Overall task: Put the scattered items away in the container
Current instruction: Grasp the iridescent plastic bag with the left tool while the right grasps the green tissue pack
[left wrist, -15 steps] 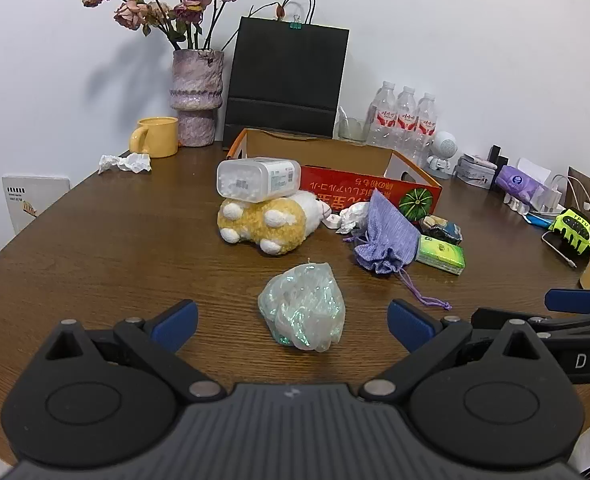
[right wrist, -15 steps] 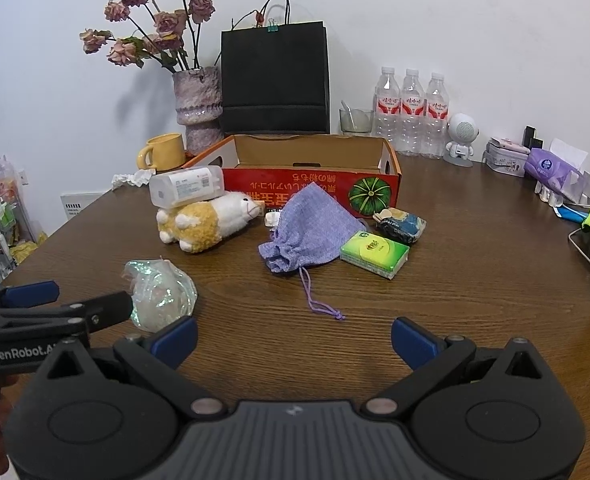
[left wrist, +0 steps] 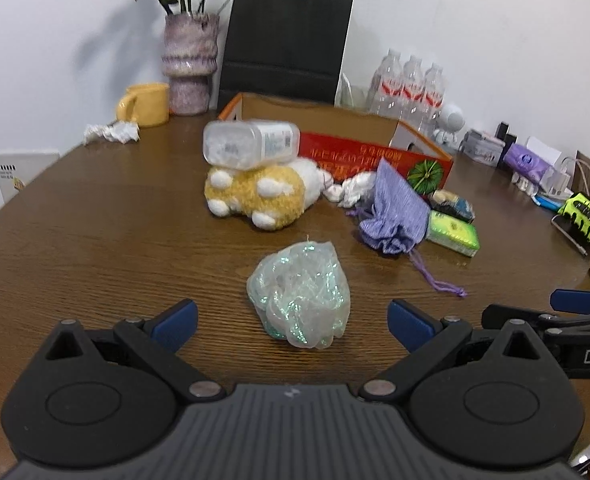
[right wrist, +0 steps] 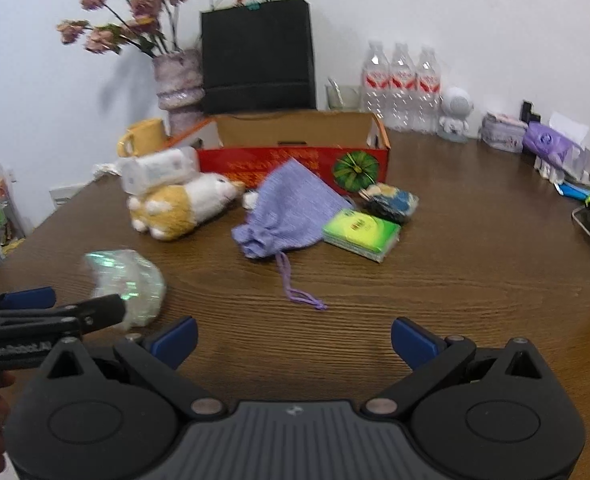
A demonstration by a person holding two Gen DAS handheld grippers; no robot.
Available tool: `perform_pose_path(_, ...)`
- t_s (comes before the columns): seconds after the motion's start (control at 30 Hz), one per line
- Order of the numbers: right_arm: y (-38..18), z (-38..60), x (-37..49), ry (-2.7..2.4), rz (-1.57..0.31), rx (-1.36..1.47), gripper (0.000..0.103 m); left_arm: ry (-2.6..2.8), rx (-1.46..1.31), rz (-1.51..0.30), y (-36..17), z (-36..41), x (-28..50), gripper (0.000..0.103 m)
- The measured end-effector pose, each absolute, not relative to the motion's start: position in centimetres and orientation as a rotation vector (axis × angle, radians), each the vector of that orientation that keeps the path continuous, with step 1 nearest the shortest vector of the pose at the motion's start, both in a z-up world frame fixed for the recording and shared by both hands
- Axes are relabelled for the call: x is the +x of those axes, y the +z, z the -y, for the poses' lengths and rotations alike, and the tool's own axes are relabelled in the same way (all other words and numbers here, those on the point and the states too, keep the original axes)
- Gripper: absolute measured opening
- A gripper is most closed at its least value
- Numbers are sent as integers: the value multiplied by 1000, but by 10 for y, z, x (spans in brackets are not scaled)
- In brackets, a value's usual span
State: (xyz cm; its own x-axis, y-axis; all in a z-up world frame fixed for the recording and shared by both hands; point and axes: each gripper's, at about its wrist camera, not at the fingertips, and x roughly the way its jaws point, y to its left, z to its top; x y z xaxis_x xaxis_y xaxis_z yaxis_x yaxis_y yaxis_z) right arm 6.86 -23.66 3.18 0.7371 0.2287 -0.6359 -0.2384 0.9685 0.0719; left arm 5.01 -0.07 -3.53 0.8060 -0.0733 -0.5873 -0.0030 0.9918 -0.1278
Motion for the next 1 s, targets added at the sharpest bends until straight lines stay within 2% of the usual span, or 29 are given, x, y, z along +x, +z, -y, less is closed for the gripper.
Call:
perform_pose_path(0.17, 17, 253, 108, 176, -710, -39, 103, -28, -82, -648, -47, 6, 76, 102)
perform_pose_path(0.2, 17, 256, 116, 162, -705, -43, 103, -31, -77, -657, -49, 6, 83, 95)
perform_pose_path(0.23, 16, 260, 126, 148, -702, -47, 103, -34, -80, -670, -52, 6, 90, 83)
perform_pose_path(0.27, 16, 263, 136, 133, -702, -50, 103, -37, -86, -684, -55, 5, 97, 76)
perform_pose_path(0.3, 15, 266, 146, 125, -701, -53, 103, -44, -93, -696, -58, 5, 104, 62)
perform_pose_path(0.37, 13, 269, 164, 130, -702, -59, 102, -57, -91, -679, -58, 5, 113, 52)
perform_pose_path(0.77, 0, 253, 232, 261, -710, -184, 95, -110, -129, -660, -52, 4, 162, 49)
perform_pose_path(0.87, -4, 251, 239, 300, -732, -190, 82, -115, -129, -664, -53, 6, 166, 49)
perform_pose_path(0.9, -6, 251, 240, 314, -743, -182, 75, -117, -129, -665, -54, 6, 167, 50)
perform_pose_path(0.93, -5, 253, 239, 336, -743, -161, 63, -118, -127, -667, -54, 7, 167, 50)
perform_pose_path(1.0, -3, 255, 236, 358, -745, -135, 49, -121, -126, -669, -55, 7, 167, 50)
